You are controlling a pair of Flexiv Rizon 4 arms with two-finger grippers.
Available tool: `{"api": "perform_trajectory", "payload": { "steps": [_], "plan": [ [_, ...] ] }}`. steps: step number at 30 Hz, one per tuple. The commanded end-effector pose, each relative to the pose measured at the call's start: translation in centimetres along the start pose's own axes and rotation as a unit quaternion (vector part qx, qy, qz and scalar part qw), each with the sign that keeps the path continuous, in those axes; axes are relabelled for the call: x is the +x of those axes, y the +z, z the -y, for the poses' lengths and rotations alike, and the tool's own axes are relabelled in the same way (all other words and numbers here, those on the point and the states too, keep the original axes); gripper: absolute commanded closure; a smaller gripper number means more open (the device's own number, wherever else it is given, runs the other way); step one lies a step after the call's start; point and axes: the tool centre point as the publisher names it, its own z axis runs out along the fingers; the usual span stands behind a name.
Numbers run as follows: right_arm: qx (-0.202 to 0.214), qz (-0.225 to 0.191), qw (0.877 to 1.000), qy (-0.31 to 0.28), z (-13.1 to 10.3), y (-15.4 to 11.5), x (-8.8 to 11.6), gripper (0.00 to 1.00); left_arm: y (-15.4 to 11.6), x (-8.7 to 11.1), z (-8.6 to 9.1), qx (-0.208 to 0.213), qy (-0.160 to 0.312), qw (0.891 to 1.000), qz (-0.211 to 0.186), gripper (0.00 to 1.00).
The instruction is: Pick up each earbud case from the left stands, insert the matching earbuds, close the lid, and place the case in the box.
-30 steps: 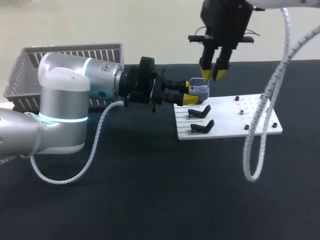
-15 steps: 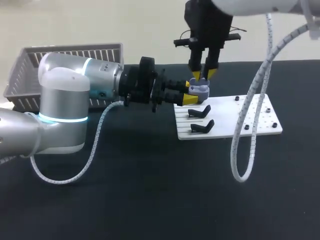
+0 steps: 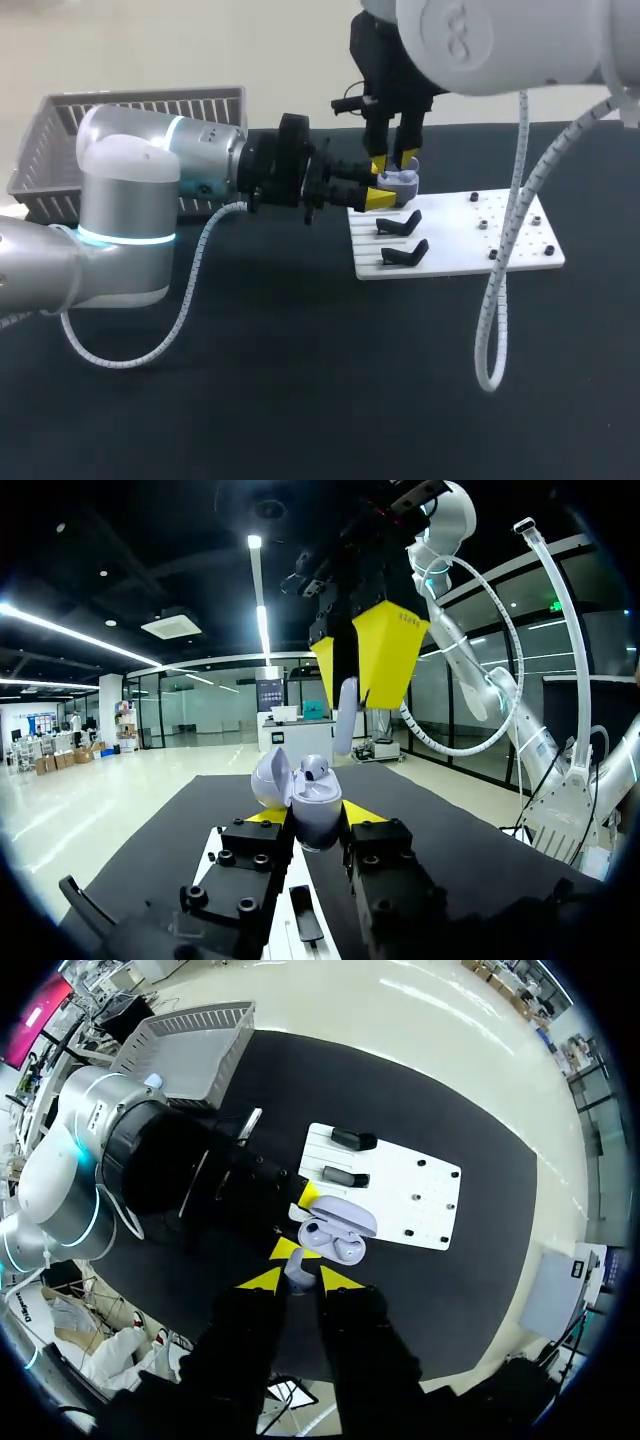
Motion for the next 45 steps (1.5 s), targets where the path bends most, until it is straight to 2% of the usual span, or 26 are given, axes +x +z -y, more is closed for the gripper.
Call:
{"api": "perform_trajectory", "payload": {
  "steps": [1, 15, 45],
  "plan": [
    [0.009, 0.007, 1.000, 0.000, -0.2, 0.5, 0.0, 1.00, 0.0, 0.0, -0.1, 0.001, 0.000, 1.000, -0.001, 1.00],
    [0.023, 0.003, 1.000, 0.009, 0.1, 1.7, -0.6, 1.00, 0.0, 0.0, -0.1, 0.001, 0.000, 1.000, -0.001, 1.00],
    [0.022, 0.005, 0.999, 0.024, 1.3, 2.8, -1.4, 1.00, 0.0, 0.0, -0.1, 0.001, 0.000, 1.000, -0.001, 1.00]
  ]
}}
